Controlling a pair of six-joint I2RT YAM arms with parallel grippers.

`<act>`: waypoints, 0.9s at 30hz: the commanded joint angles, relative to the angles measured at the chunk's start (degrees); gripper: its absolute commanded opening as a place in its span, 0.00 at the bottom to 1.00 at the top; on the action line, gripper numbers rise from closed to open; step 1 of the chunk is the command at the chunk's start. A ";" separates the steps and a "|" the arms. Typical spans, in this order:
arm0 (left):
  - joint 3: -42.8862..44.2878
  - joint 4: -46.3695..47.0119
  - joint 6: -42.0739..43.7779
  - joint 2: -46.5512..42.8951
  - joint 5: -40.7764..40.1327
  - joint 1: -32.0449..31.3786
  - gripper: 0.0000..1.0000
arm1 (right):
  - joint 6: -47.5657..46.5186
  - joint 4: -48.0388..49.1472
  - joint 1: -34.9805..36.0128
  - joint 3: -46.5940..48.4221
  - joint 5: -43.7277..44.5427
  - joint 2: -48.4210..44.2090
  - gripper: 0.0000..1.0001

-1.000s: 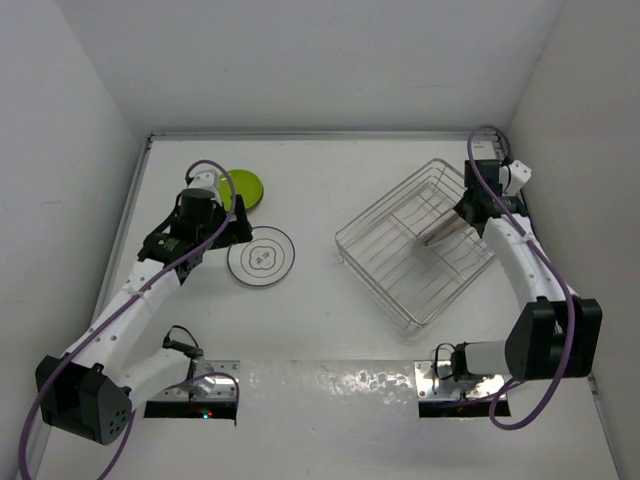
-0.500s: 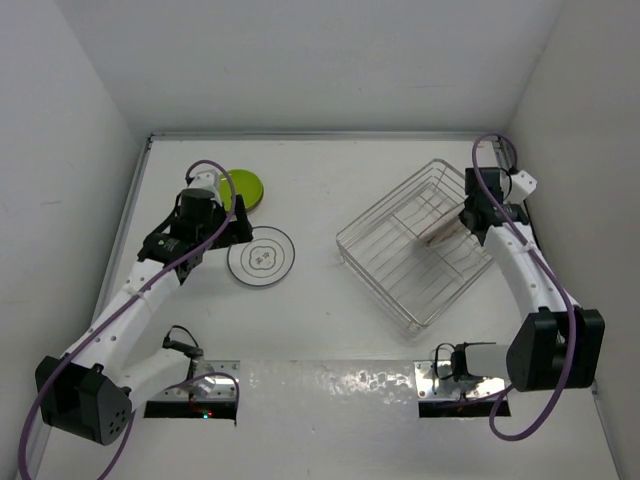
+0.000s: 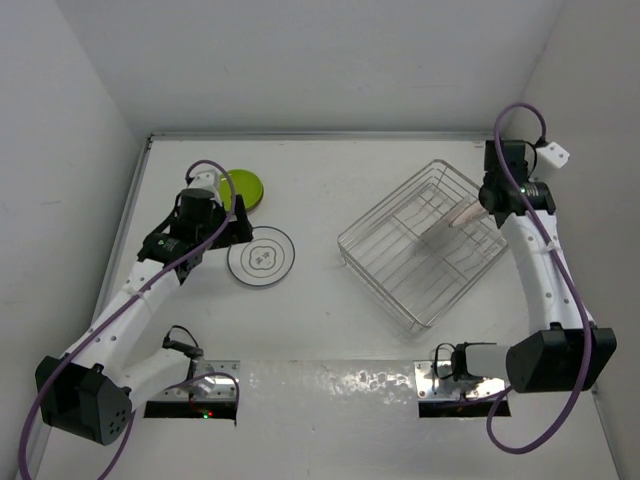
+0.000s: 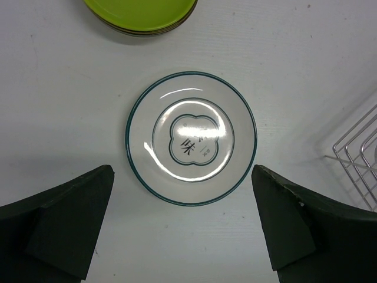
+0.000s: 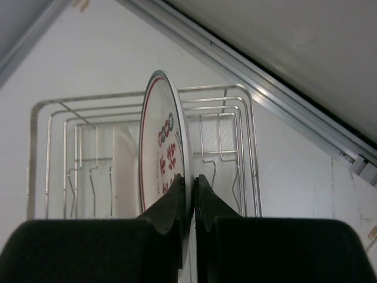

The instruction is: Unload the plates from the dish rack

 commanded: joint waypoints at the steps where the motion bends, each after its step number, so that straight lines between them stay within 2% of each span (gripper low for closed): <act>1: 1.79 2.09 0.22 -0.34 1.48 0.35 1.00 | -1.62 0.49 0.14 7.71 2.75 -2.50 0.00; 6: 5.82 2.87 -1.62 0.37 7.53 0.35 1.00 | -5.84 1.97 0.14 11.77 1.61 -6.18 0.00; 12: 11.01 9.63 -6.71 2.65 20.88 0.09 1.00 | -11.47 6.81 0.14 14.05 -9.71 -10.41 0.00; 13: 11.72 10.95 -7.59 3.26 22.74 -0.18 1.00 | -12.17 7.42 0.14 14.23 -12.52 -10.41 0.00; 14: 13.29 12.18 -9.17 4.74 25.89 -0.96 1.00 | -12.96 11.34 0.14 13.63 -21.16 -10.41 0.00; 17: 15.84 20.08 -13.65 8.26 31.79 -2.46 1.00 | -13.14 16.38 0.14 10.73 -35.87 -9.27 0.00; 18: 16.55 24.63 -14.97 9.32 35.72 -3.68 1.00 | -12.97 19.18 0.67 9.59 -44.02 -8.05 0.00; 20: 19.09 28.70 -18.23 13.01 39.00 -5.10 1.00 | -12.79 23.05 2.07 7.30 -50.48 -7.51 0.00; 21: 20.15 30.37 -18.84 14.15 39.19 -6.58 1.00 | -12.18 28.21 3.21 3.99 -55.82 -7.51 0.00; 27: 25.52 30.74 -20.26 22.86 36.30 -8.61 0.99 | -3.05 50.09 6.64 -7.54 -66.85 -8.21 0.00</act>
